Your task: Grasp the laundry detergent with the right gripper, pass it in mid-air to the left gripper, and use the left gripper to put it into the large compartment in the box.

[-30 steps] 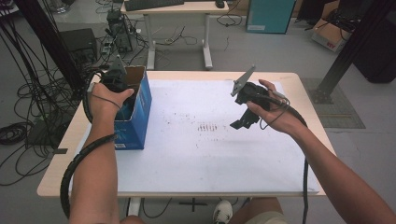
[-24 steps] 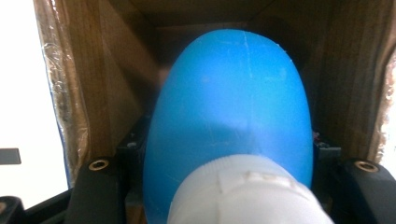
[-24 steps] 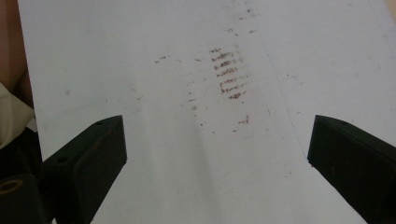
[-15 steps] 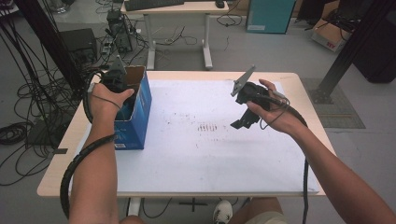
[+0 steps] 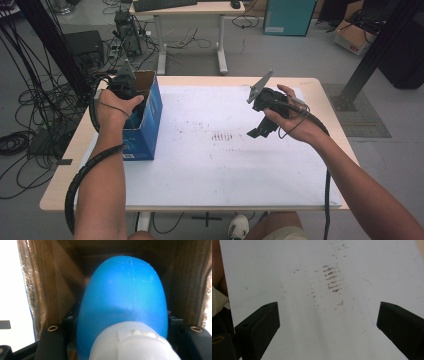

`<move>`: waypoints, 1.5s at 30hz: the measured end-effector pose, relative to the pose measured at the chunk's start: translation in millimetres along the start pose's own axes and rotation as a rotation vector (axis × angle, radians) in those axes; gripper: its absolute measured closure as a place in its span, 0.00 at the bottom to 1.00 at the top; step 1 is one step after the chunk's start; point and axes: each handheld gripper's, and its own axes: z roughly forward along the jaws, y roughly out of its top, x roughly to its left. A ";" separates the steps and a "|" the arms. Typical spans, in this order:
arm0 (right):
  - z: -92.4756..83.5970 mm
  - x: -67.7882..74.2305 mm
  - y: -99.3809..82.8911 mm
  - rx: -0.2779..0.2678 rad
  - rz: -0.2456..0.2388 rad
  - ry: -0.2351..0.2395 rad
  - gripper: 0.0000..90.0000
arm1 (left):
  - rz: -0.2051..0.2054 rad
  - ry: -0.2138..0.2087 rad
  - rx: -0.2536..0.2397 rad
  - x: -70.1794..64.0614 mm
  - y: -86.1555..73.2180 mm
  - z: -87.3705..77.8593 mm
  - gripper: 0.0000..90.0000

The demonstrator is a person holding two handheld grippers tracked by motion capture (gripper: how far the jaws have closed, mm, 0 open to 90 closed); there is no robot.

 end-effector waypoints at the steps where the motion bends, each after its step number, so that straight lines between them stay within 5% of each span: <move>1: 0.0 0.5 0.1 -0.003 0.008 -0.001 0.05 | 0.001 0.001 -0.001 -0.2 0.1 0.0 0.40; 45: -3.2 0.4 4.2 -0.002 -0.007 -0.004 0.05 | 0.004 0.003 -0.002 -1.0 0.1 0.4 0.40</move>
